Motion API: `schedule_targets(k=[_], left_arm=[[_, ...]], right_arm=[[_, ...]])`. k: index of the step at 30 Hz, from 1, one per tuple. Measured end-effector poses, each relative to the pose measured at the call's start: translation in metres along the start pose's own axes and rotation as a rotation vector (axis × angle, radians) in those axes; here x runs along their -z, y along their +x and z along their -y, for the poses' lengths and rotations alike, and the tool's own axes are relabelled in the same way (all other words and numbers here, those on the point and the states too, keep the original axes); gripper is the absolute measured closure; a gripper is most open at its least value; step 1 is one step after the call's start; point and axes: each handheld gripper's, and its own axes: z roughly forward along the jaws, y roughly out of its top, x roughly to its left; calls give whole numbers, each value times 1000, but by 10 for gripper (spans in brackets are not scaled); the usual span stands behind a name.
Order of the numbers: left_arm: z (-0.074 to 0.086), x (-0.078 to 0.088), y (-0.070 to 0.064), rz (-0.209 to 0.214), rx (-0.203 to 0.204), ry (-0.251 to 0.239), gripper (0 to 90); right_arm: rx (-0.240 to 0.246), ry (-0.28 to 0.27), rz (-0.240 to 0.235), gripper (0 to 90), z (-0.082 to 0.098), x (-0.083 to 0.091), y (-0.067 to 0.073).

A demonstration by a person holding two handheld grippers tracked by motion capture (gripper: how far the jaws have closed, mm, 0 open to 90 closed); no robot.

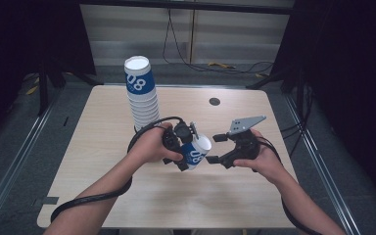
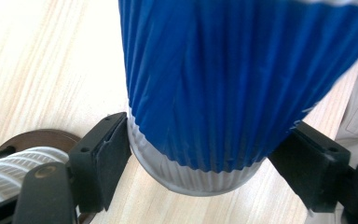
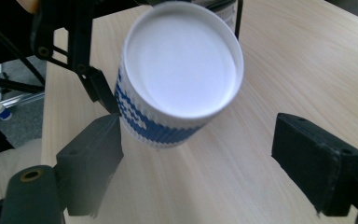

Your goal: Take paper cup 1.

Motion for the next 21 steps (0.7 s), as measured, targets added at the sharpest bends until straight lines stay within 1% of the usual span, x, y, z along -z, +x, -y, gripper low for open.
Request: schedule_targets(k=[1,4,6,9,10,11,13,14,17,21], left_arm=[[-1,-1,0,1,-9,5,220],[-2,-4,-2,4,-5,2,220],[-4,-6,-3,10,-23,6,219],[-5,-9,-6,21,-32,1,218],[-5,-10,-6,18,-40,5,217],[-5,-11,-7,19,-48,10,217],[-5,-13,-8,19,-55,9,216],[-4,-13,-8,18,-56,8,215],[-3,-13,-8,23,-60,0,215],[-3,-11,-8,9,-77,0,213]], right_arm=[[-3,-3,-7,156,-1,-1,1],[1,-2,-21,156,-3,-4,2],[3,-1,-34,157,-5,-6,3],[4,4,-51,160,-5,-11,4],[5,4,-53,165,-5,-12,5],[1,3,-59,178,-5,-12,5],[2,4,-66,261,-5,-13,5],[1,0,-71,275,-5,-13,5],[-14,3,-81,283,-5,-12,4],[-18,5,-78,288,-5,-11,4]])
